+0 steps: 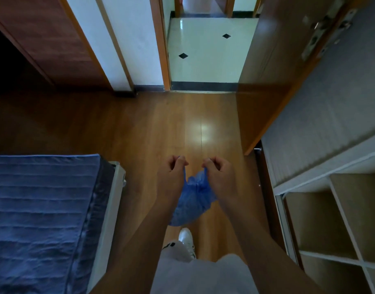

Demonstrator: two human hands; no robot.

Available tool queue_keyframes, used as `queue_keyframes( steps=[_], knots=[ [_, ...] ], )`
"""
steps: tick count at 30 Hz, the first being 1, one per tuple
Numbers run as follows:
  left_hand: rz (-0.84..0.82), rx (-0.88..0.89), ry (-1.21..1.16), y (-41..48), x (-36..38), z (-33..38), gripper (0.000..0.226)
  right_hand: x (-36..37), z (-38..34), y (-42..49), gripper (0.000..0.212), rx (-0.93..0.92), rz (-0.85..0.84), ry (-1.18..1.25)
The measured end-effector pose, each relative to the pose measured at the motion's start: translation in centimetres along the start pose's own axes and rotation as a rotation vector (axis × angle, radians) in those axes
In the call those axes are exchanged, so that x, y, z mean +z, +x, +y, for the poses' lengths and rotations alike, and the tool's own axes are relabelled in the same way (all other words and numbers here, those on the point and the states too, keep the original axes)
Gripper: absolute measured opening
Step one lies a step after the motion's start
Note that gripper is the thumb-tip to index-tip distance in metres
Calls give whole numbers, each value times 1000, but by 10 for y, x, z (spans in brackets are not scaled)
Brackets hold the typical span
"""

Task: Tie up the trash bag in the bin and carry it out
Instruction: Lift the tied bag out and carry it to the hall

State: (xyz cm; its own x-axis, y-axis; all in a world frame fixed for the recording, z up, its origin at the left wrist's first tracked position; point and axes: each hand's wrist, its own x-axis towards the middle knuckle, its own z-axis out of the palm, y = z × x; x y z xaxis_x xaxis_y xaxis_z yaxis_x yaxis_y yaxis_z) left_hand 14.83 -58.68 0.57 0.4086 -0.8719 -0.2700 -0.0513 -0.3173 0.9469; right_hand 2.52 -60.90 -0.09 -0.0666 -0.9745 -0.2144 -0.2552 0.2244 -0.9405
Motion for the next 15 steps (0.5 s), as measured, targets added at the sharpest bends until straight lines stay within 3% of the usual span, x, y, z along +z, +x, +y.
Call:
queue_keyframes(
  steps=[15],
  knots=[
    [58,15,-21,194,25,49,28,61,-42,193,27,-61,-20,30]
  ],
)
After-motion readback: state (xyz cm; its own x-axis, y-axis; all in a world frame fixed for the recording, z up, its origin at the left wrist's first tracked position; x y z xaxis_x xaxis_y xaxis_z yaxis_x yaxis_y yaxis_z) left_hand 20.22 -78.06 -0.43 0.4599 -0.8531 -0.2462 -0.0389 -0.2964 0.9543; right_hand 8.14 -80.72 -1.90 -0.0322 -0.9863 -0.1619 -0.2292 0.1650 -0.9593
